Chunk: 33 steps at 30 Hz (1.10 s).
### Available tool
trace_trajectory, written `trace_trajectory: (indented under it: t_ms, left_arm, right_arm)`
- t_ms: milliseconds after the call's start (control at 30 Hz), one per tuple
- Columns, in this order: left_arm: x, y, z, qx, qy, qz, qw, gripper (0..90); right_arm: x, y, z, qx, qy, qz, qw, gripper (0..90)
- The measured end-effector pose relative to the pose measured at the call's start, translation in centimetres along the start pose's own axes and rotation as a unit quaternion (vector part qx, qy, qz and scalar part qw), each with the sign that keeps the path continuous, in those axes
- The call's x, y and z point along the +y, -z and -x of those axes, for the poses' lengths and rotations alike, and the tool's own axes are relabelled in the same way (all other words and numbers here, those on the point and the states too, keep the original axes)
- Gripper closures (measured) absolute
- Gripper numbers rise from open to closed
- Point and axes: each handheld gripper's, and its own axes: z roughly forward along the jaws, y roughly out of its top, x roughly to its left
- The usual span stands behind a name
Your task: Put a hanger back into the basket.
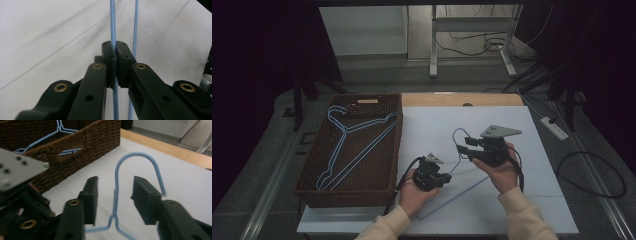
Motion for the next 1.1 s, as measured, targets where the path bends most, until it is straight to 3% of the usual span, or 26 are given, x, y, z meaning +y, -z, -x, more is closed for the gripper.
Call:
trace_trajectory:
  t_ms: [100,333,367,500,800,1100]
  left_arm:
    - [0.0,0.1,0.0,0.001,0.001,0.005,1.0,87.1]
    - [0.1,1.1,0.5,-0.001,0.0,0.026,0.9997,87.2]
    - [0.2,1.3,0.6,-0.002,0.0,0.03,0.9995,87.2]
    - [0.6,2.5,0.9,-0.009,0.002,0.047,0.9988,87.2]
    - [1.3,4.5,1.5,-0.027,0.001,0.072,0.9971,87.3]
    - [1.8,8.3,1.5,-0.038,-0.004,0.108,0.9935,87.3]
  right_arm:
    - [-1.7,2.1,-0.1,0.003,-0.012,0.006,0.9999,46.4]
    - [-6.2,5.7,0.2,0.004,-0.029,-0.001,0.9996,43.2]
    - [-6.2,5.7,0.2,0.004,-0.029,-0.001,0.9996,43.2]
    - [-8.4,7.4,1.0,-0.011,-0.043,-0.005,0.999,41.8]
    - [-9.7,8.0,2.1,-0.022,-0.041,0.001,0.9989,41.0]
    - [-9.8,7.9,2.3,-0.023,-0.036,0.001,0.9991,40.9]
